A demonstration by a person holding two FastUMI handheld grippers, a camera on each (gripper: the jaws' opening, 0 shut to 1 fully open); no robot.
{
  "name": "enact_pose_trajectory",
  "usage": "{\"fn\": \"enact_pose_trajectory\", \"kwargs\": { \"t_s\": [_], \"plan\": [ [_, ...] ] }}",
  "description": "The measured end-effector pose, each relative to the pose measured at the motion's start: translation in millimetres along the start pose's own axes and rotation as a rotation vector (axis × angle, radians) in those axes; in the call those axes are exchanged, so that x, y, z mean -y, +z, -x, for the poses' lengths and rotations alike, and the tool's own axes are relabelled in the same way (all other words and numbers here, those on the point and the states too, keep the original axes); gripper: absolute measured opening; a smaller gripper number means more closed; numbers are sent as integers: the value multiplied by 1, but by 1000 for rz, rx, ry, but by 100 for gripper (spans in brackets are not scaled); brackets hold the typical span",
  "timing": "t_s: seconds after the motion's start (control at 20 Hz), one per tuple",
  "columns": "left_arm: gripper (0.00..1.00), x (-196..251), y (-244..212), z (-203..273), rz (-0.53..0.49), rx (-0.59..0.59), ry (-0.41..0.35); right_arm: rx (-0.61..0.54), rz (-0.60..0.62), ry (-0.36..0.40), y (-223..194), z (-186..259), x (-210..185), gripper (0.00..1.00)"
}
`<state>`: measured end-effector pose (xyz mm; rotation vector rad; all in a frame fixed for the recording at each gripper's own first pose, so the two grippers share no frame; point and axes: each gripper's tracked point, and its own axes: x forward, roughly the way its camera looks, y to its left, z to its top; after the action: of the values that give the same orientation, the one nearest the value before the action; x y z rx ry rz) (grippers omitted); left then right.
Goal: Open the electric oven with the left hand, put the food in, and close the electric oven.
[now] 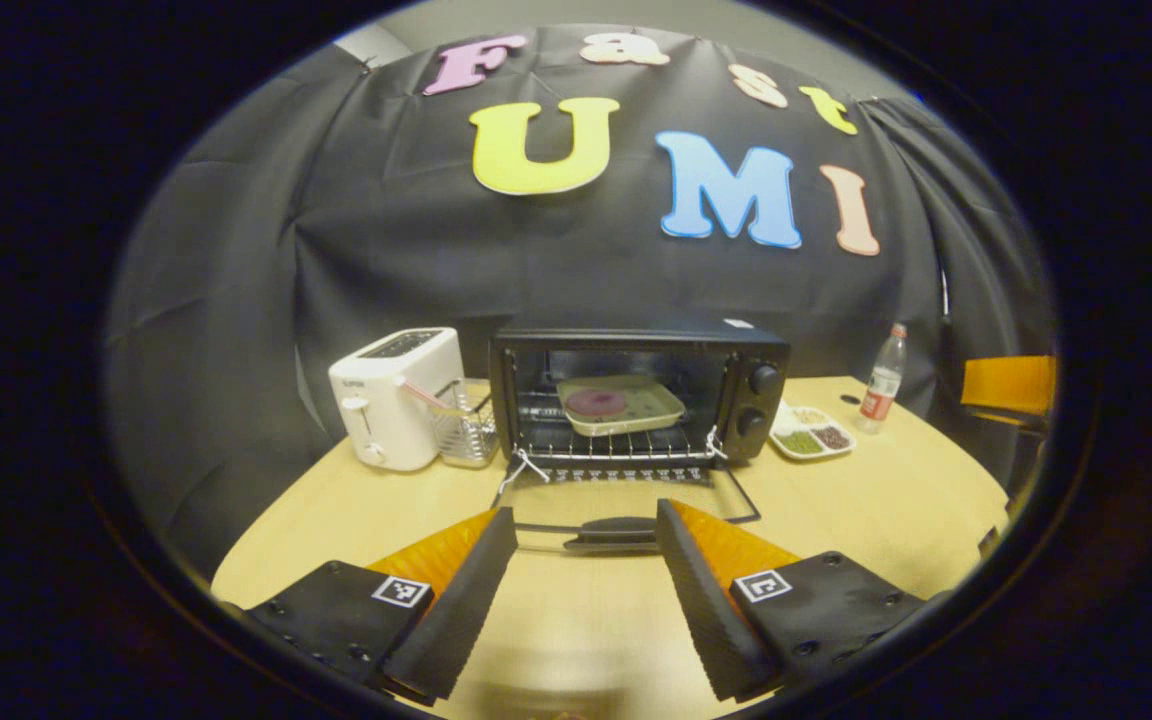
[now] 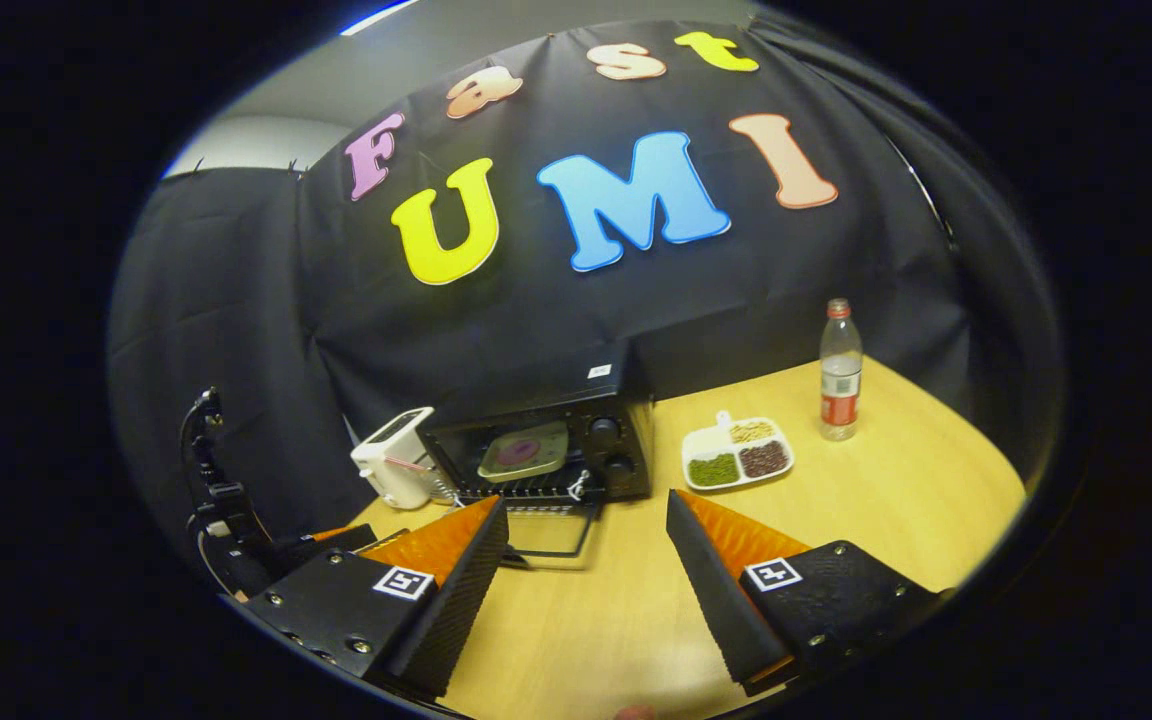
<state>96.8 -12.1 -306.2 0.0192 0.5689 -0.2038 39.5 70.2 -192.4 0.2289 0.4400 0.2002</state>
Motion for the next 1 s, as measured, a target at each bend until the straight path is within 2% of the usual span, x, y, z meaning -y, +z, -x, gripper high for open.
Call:
{"fn": "enact_pose_trajectory", "kwargs": {
  "t_s": [0.15, 0.2, 0.3, 0.4, 0.45, 0.65, 0.7, 0.8, 0.9, 1.0],
  "plan": [
    [99, 13, -32, -20, -15, -78, -25, 44, 133, -38, 12, 15, 11, 97],
    [92, 17, -43, -28, -23, -112, -28, 52, 161, -52, 14, 18, 15, 98],
    [99, 26, -60, -41, -23, -162, -44, 55, 194, -106, 19, 23, 27, 98],
    [95, 34, -70, -54, -15, -199, -59, 50, 222, -153, 20, 25, 37, 98],
    [92, 35, -75, -62, -15, -213, -60, 45, 232, -169, 20, 26, 41, 98],
    [99, 37, -90, -89, -50, -258, -51, 41, 231, -251, 25, 31, 60, 98],
    [92, 37, -95, -93, -53, -277, -48, 42, 228, -273, 27, 33, 66, 98],
    [95, 36, -108, -100, -55, -322, -39, 37, 221, -302, 27, 38, 75, 98],
    [99, 39, -100, -107, -61, -293, -34, 31, 209, -331, 26, 41, 84, 98],
    [96, 39, -99, -109, -79, -283, -29, 26, 203, -352, 25, 43, 89, 98]
  ]
}}
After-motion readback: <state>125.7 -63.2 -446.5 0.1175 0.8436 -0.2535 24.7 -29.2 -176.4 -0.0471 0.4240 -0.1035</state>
